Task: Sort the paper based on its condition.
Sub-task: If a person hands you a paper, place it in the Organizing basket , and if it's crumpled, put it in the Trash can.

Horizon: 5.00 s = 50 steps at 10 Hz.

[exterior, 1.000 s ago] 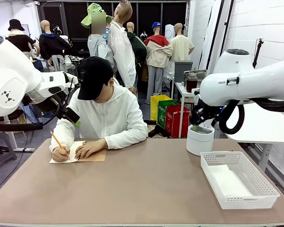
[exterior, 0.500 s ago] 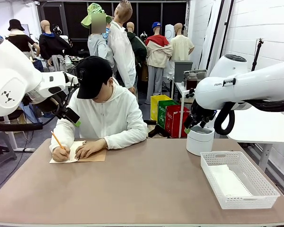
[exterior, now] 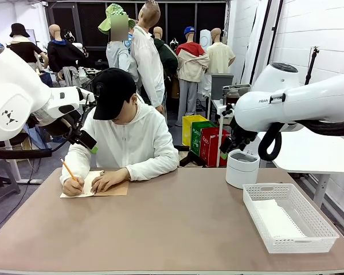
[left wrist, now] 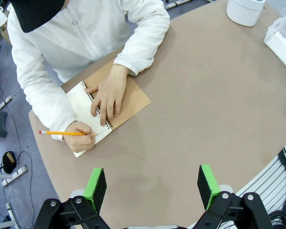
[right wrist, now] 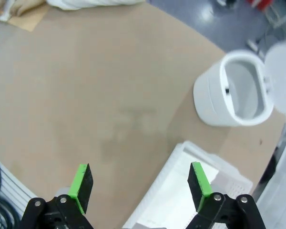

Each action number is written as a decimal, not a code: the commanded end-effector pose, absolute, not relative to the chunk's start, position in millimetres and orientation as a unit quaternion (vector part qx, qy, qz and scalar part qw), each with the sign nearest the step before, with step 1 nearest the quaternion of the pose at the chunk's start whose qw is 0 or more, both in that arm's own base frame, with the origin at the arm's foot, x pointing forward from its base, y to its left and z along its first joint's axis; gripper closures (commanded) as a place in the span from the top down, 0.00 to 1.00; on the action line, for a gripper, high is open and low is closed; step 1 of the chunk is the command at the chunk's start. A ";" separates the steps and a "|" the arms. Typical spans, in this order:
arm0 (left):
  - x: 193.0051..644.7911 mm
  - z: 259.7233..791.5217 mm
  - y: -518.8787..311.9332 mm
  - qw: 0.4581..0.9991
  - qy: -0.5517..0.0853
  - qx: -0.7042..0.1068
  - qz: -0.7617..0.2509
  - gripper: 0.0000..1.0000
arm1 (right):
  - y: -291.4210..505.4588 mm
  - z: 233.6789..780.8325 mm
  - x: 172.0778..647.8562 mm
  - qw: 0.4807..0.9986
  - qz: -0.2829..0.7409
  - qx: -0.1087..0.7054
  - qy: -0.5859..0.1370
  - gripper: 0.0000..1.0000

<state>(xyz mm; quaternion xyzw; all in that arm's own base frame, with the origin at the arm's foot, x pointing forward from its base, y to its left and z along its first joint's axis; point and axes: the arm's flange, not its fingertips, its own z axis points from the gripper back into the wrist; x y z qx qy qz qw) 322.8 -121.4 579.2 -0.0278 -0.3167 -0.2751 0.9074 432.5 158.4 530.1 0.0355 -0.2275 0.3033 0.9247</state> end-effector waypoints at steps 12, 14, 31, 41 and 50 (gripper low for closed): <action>323.2 578.9 -120.5 0.907 -0.318 -0.031 -0.274 1.00 | 173.6 583.3 354.4 0.817 0.477 0.097 -0.311 1.00; 323.2 578.9 -120.5 0.907 -0.318 -0.031 -0.274 1.00 | 173.6 583.3 354.4 0.817 0.477 0.097 -0.311 1.00; 323.2 578.9 -120.5 0.907 -0.318 -0.031 -0.274 1.00 | 173.6 583.3 354.4 0.817 0.477 0.097 -0.311 1.00; 323.2 578.9 -120.5 0.907 -0.318 -0.031 -0.274 1.00 | 173.6 583.3 354.4 0.817 0.477 0.097 -0.311 1.00; 323.2 578.9 -120.5 0.907 -0.318 -0.031 -0.274 1.00 | 173.6 583.3 354.4 0.817 0.477 0.097 -0.311 1.00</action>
